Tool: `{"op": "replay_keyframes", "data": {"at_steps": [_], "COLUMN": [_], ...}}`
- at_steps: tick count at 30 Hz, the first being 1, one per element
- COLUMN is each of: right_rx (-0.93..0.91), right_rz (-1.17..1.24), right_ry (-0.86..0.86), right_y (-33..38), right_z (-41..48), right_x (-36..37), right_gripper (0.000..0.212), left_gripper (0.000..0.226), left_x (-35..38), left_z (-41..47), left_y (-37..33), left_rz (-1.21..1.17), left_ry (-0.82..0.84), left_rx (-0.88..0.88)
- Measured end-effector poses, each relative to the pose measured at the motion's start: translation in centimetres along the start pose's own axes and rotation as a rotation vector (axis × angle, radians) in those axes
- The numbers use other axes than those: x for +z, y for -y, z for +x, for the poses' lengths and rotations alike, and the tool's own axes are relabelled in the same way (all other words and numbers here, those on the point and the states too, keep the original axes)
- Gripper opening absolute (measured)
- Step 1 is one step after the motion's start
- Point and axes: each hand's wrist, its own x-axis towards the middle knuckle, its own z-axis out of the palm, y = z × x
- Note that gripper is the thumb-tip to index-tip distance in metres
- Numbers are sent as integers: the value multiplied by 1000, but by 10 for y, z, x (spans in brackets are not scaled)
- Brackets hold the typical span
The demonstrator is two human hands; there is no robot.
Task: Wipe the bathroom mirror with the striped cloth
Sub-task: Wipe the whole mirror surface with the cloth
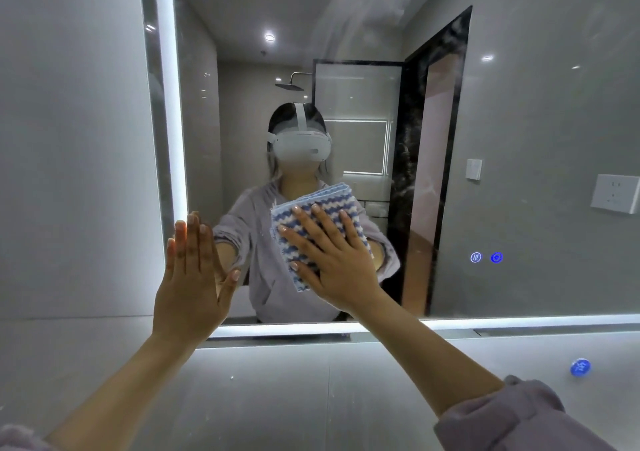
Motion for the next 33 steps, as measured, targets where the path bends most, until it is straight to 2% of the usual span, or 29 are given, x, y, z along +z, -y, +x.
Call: {"op": "replay_keyframes", "data": {"at_steps": [11, 18, 22, 27, 33], "right_rx": [186, 296, 436, 504, 465], "right_rz": [-86, -113, -121, -83, -53], "right_ry": [-36, -3, 5, -20, -62], "right_y": [-99, -131, -137, -128, -99], "right_z": [-54, -77, -82, -75, -48], "right_x": [-7, -16, -16, -12, -7], "right_gripper": [57, 59, 65, 67, 66], "left_gripper": [83, 82, 81, 82, 81], "left_x": [1, 1, 1, 2, 4], "left_z": [1, 0, 1, 1, 1], "left_y": [0, 1, 0, 0, 1], "left_rz": [14, 4, -15, -19, -16], "left_ry": [-9, -1, -14, -9, -8], "left_rx": [14, 13, 19, 9, 12]}}
